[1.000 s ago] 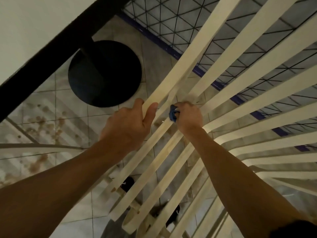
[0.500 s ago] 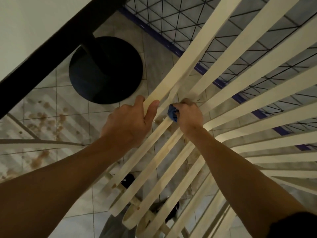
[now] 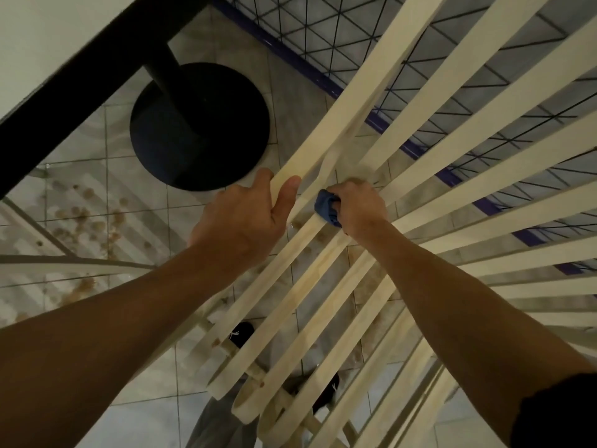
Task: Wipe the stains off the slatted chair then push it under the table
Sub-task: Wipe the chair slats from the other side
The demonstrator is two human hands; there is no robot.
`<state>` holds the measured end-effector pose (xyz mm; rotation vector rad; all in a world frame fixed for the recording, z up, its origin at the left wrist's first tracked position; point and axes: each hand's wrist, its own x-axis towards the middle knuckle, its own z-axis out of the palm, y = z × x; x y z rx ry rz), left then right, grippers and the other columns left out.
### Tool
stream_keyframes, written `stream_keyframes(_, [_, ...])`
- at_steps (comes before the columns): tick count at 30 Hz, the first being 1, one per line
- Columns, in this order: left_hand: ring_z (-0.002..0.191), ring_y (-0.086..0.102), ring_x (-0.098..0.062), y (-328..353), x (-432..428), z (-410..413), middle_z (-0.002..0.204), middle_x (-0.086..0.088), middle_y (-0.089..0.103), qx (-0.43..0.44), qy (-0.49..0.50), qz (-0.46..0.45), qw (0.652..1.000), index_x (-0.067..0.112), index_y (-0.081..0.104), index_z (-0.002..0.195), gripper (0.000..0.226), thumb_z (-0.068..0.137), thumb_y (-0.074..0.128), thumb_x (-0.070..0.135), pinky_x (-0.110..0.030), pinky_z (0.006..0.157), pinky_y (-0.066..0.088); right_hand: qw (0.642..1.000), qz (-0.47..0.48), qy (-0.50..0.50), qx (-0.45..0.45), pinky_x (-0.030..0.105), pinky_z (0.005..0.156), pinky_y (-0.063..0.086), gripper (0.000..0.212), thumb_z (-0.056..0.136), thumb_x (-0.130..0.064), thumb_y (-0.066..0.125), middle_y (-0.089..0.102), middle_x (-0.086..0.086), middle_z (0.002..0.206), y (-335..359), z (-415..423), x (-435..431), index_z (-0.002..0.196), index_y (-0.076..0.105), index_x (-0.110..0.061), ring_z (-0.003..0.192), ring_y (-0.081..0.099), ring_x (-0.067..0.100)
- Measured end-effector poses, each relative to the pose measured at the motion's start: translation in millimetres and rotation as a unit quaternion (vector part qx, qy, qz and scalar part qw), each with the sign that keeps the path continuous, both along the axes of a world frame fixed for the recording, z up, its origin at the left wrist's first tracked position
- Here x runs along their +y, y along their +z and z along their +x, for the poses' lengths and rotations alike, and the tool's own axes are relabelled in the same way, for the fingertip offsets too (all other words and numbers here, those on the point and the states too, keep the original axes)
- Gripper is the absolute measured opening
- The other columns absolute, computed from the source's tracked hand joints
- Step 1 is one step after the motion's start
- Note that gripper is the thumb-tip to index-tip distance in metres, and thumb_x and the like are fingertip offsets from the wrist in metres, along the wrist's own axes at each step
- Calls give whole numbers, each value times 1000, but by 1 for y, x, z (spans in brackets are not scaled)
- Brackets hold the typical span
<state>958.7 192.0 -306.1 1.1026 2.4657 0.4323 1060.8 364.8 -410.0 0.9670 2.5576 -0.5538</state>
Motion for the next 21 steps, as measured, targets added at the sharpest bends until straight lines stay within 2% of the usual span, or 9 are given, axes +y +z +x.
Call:
stream_keyframes(3, [57,61,-15,1,0,0,71,-2,60,-2,-1,7,1000,23,41,105,58,89,8,68,-40,57,58,999,17,-19,37,29,70,40,36,93,-9,56,62,8,109,-3,6,-13,124,64,-24,101,59,29])
stream_keyframes(5, [56,61,-16,3,0,1,69,-2,59,-4,0,3,1000,24,38,102,55,88,8,68,-40,57,57,997,-9,-39,68,28,71,42,34,92,-8,57,63,7,107,-7,7,-23,121,67,-24,98,61,27])
stream_keyframes(7, [59,61,-18,2,0,1,70,-3,59,-4,5,-2,1000,24,39,104,59,87,6,70,-41,59,58,995,-40,-17,87,30,74,48,36,87,-6,60,63,6,105,-10,7,-35,117,70,-23,97,60,26])
stream_keyframes(12, [63,62,-21,-1,0,1,74,-4,60,-2,11,-10,1000,24,39,109,64,86,5,72,-43,62,58,995,-50,40,75,36,76,52,37,87,-8,63,61,7,108,-8,6,-42,121,67,-23,100,59,27])
stream_keyframes(16, [59,63,-16,4,1,3,75,-5,62,-1,2,5,1000,23,39,105,54,89,10,66,-40,58,58,999,-20,20,24,33,80,48,34,92,-9,58,61,9,114,-7,-5,-11,124,65,-20,104,60,29])
stream_keyframes(19, [57,62,-16,4,1,2,72,-4,61,-1,3,6,1000,19,43,111,62,89,9,66,-39,57,58,999,8,7,30,37,90,49,31,93,-10,58,59,12,115,-6,-11,-12,122,65,-16,107,58,31])
stream_keyframes(21, [56,62,-16,3,1,2,69,-3,61,-4,3,8,1000,19,43,111,65,87,8,68,-39,55,58,999,5,-19,46,38,90,50,27,94,-10,55,61,12,110,-9,-10,-19,117,67,-14,105,58,31])
